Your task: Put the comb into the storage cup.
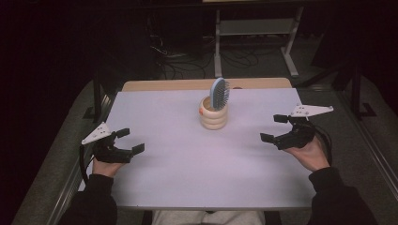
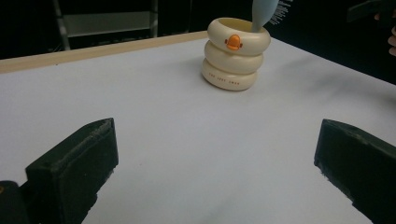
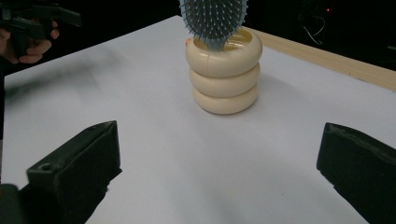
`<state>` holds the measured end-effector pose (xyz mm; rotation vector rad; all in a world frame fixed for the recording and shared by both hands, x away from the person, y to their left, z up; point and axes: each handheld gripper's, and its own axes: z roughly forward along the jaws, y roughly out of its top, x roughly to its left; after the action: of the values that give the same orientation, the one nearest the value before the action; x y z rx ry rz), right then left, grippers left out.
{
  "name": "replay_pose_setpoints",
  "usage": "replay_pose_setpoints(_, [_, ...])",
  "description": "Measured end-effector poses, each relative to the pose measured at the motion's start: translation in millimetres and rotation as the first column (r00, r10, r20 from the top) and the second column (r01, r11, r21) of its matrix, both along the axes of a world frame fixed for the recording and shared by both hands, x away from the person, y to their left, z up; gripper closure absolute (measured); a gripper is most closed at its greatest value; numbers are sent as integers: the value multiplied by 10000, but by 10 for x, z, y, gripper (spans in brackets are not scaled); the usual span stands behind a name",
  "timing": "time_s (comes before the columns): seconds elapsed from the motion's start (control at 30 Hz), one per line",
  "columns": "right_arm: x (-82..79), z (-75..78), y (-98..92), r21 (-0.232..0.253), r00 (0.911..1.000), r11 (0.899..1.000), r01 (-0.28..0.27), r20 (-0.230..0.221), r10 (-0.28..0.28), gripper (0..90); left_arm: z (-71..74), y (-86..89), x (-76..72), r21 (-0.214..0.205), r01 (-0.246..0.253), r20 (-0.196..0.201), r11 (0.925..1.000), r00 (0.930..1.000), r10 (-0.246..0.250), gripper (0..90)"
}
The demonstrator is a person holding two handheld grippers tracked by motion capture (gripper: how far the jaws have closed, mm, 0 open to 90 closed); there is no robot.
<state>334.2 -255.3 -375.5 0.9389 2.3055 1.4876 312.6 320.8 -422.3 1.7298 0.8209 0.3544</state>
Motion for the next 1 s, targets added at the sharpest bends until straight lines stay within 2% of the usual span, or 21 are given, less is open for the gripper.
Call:
replay_pose_setpoints(0.8, [-301, -191, -220, 97, 9990, 9990, 446, -66, -446, 0, -11, 8, -10, -54, -93, -90, 9999, 9999, 92, 0])
replay_pose_setpoints(1.0, [-369, -246, -279, 256, 9980, 9977, 625, -99, -623, 0, -17, 12, -14, -31, -97, -125, 9999, 9999, 96, 0])
